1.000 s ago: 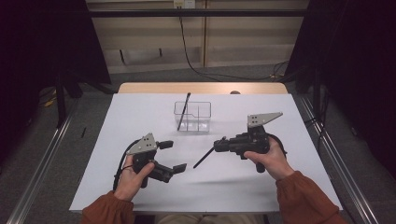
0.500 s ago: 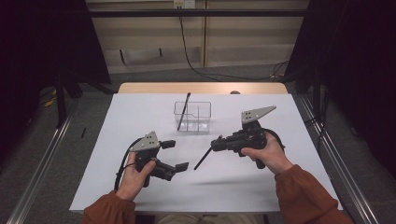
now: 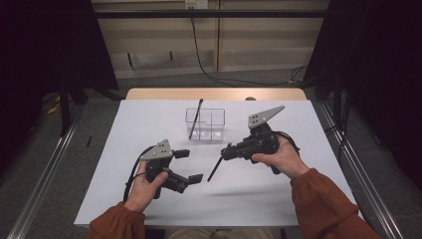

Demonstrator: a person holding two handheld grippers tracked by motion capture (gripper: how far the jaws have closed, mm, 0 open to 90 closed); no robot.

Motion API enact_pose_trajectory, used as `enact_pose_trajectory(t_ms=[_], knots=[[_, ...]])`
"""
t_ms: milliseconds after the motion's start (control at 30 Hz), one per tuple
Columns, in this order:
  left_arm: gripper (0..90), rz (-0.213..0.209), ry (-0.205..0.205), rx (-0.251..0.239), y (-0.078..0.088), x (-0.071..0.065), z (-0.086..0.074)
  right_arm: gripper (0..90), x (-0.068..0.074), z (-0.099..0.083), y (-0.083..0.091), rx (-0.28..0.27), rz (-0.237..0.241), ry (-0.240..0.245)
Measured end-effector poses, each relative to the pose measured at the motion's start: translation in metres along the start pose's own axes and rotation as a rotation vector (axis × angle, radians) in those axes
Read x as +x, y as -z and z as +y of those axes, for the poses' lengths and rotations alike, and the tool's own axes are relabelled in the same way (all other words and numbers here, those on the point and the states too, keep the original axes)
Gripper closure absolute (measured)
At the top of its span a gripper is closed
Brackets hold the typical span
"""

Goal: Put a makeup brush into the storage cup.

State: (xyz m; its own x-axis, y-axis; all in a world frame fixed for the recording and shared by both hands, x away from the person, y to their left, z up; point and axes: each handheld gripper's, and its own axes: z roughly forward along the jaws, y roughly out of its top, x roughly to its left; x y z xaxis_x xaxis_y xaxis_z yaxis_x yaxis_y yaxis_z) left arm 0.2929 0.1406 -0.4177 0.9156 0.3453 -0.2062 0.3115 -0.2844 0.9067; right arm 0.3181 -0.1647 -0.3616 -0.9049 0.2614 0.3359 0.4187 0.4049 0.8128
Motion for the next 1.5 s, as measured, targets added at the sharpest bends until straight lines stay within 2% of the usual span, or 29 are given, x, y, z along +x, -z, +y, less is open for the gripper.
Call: enact_pose_trajectory(t_ms=[133,300,500,667,1100,1200,1267,1367,1500], knots=[[2.5,-0.001,-0.011,0.012,-0.004,-0.002,0.000,83.7,0.001,0.005,-0.002,0.047,0.005,0.007],[2.9,-0.023,-0.025,0.024,-0.008,-0.003,-0.001,83.7,0.002,0.010,-0.005,0.089,0.003,0.009],[3.0,-0.028,-0.025,0.028,-0.011,-0.002,0.000,83.7,0.003,0.015,-0.009,0.143,0.000,0.019],[3.6,-0.051,-0.032,0.044,-0.015,-0.003,0.002,83.7,0.002,0.020,-0.013,0.175,-0.009,0.016],[4.4,-0.072,-0.045,0.073,-0.028,-0.010,0.005,83.7,0.007,0.027,-0.017,0.263,-0.033,0.038],[4.9,-0.065,-0.052,0.070,-0.030,-0.011,0.006,83.8,0.007,0.028,-0.019,0.272,-0.043,0.045],[5.4,-0.030,-0.071,0.063,-0.032,-0.011,0.006,83.8,0.008,0.029,-0.021,0.280,-0.040,0.045],[10.3,-0.029,-0.074,0.081,-0.034,-0.012,0.006,83.7,0.009,0.031,-0.024,0.283,-0.036,0.048],[23.6,-0.027,-0.084,0.089,-0.036,-0.011,0.005,83.7,0.010,0.032,-0.029,0.286,-0.035,0.058]])
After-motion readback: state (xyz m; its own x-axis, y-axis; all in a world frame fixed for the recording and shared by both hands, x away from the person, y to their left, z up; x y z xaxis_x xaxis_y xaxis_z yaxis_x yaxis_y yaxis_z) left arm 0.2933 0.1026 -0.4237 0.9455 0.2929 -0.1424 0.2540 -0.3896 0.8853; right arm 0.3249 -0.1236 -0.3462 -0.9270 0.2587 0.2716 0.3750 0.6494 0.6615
